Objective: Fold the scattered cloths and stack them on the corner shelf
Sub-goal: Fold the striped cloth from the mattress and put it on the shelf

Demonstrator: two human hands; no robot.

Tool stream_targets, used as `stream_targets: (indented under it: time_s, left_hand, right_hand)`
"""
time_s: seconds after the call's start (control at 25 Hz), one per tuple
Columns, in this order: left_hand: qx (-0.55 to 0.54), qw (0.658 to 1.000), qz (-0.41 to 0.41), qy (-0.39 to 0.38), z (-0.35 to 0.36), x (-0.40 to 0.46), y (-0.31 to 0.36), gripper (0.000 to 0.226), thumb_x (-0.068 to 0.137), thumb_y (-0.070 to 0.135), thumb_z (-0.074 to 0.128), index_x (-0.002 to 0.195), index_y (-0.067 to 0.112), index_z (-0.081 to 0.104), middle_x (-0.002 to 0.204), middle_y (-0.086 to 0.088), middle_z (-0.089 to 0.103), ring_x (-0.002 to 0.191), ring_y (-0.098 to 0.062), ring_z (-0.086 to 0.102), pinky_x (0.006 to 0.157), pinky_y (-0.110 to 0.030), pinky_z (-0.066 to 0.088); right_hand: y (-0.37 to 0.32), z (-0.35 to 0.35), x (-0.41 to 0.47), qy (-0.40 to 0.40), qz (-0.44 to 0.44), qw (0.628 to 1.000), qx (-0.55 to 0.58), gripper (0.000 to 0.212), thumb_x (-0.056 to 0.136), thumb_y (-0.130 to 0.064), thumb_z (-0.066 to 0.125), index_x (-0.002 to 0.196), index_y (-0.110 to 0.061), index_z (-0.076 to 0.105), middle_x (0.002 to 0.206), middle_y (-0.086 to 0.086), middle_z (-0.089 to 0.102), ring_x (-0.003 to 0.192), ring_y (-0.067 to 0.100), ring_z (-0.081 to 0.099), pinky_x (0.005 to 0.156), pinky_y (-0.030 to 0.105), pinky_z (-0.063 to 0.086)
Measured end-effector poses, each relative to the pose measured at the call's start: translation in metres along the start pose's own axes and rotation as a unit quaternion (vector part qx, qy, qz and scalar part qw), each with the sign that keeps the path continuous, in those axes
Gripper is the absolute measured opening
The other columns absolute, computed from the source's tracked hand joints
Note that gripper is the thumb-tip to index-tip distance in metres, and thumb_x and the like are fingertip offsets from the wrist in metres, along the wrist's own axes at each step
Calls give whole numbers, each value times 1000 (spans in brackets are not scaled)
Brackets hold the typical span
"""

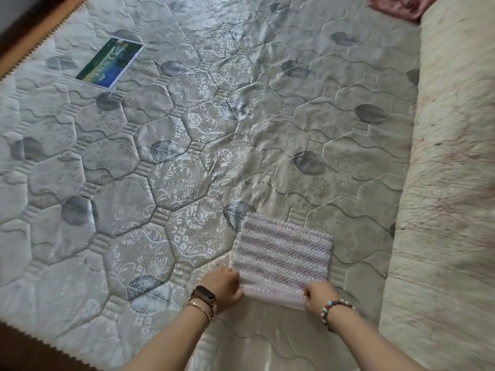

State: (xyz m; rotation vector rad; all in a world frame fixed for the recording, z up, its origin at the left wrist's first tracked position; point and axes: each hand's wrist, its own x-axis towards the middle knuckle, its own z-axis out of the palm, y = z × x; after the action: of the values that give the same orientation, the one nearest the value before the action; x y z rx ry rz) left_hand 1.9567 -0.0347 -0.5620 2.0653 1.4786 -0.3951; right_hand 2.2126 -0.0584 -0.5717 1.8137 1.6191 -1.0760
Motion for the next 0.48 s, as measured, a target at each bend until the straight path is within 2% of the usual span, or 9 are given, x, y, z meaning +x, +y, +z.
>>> stream_targets:
  time_s: [0.08,0.12,0.2,0.28,0.4,0.48]
  left_hand:
    - [-72,994,-32,-82,0,-2,3,26,81,34,56,91,14,68,88,-3,68,83,-20,61,63,-24,42]
    - [-116,988,-48,-94,-2,-3,4,27,77,35,58,89,14,70,78,0,65,75,-17,59,56,-22,39]
    - [-200,974,-76,-76,-2,1,-1,35,68,42,57,80,14,73,64,4,59,61,-11,52,52,-23,38]
    - [-283,952,-114,-25,-6,9,-6,36,68,47,61,70,12,72,58,4,57,53,-9,47,51,-24,37]
    - [-400,901,-163,24,-22,27,-5,36,82,34,73,54,17,58,50,6,46,48,-8,38,46,-20,27]
    - [-464,866,-183,43,-27,41,-3,31,83,30,73,58,18,58,54,5,48,53,-10,41,49,-20,31]
  right_hand:
    - [3,3,-9,-58,13,998,-15,25,86,-14,48,95,-11,70,109,12,70,104,25,63,82,25,47]
    - [5,2,-13,-73,15,997,-11,21,85,-14,48,81,-13,68,100,10,69,96,23,63,76,23,46]
    - [9,-5,-20,-63,25,998,20,27,85,-15,49,58,-18,49,75,2,58,82,17,53,60,20,40]
    - [18,-12,-20,-7,43,995,85,33,85,-17,53,53,-18,41,58,-4,45,76,17,50,47,17,29]
    - [32,-24,-12,98,85,961,244,29,82,-20,61,54,-15,52,55,-5,51,67,18,50,49,20,31]
    - [37,-33,-5,145,120,920,343,23,80,-22,65,60,-9,61,60,1,55,62,19,48,52,25,33]
